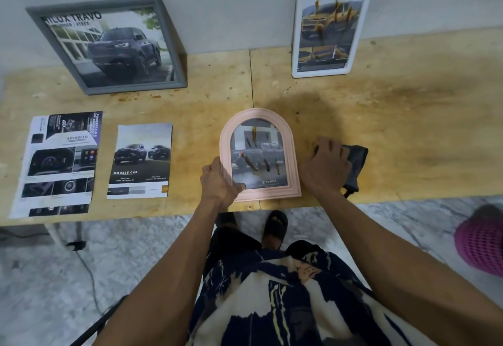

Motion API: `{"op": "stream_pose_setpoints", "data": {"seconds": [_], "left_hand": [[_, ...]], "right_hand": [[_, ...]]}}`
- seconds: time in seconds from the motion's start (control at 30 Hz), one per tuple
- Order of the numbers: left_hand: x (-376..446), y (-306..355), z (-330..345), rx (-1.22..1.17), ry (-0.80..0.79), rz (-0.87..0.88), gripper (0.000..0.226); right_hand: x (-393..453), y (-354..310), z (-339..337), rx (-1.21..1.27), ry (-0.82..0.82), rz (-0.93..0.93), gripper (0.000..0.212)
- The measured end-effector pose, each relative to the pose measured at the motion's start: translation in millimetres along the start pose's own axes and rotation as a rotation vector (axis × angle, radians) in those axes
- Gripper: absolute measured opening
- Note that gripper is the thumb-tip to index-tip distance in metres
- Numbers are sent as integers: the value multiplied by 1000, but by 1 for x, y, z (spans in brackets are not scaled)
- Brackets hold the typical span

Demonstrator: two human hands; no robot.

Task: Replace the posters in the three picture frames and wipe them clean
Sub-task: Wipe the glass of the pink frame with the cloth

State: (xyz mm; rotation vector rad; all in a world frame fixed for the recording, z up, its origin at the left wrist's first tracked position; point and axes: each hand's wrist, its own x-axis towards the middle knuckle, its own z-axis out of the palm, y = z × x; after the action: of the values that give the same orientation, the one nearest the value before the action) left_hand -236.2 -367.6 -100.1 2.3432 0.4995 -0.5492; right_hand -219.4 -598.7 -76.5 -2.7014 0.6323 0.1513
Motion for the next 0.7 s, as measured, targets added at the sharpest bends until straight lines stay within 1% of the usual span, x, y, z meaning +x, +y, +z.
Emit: {"op": "stream_pose_setpoints", "data": {"seconds": [0.03,0.07,0.17,0.23,0.43,0.5,0.53,0.6,0.63,0.7], "left_hand": [[0,0,1,6,-1,8,78],[1,-1,1,11,-3,6,77],[1,-2,1,14,-11,4,77],[1,-3,1,27,-14,11,77],[1,-4,-1,37,-27,10,79],[2,-5,-1,33,-28,17,78],[3,-6,-1,29,-26,26,74],[6,-8,-1,23,-2,54,59],[9,-10,-2,47,29,80,52],[15,-15,-4,127,87,112,45]], "right_hand": [[2,8,-2,-49,10,38,43],[3,17,-3,-108,-24,71,47],[3,42,1,-168,-230,104,62],[-2,54,7,-172,-296,82,65],[10,63,5,-115,-215,-23,51],[19,58,3,-77,-198,-12,47],[22,52,1,-13,-179,19,46],[26,37,-2,113,-104,57,45],[27,28,-4,149,-53,50,45],[28,8,-7,198,23,11,43]]}}
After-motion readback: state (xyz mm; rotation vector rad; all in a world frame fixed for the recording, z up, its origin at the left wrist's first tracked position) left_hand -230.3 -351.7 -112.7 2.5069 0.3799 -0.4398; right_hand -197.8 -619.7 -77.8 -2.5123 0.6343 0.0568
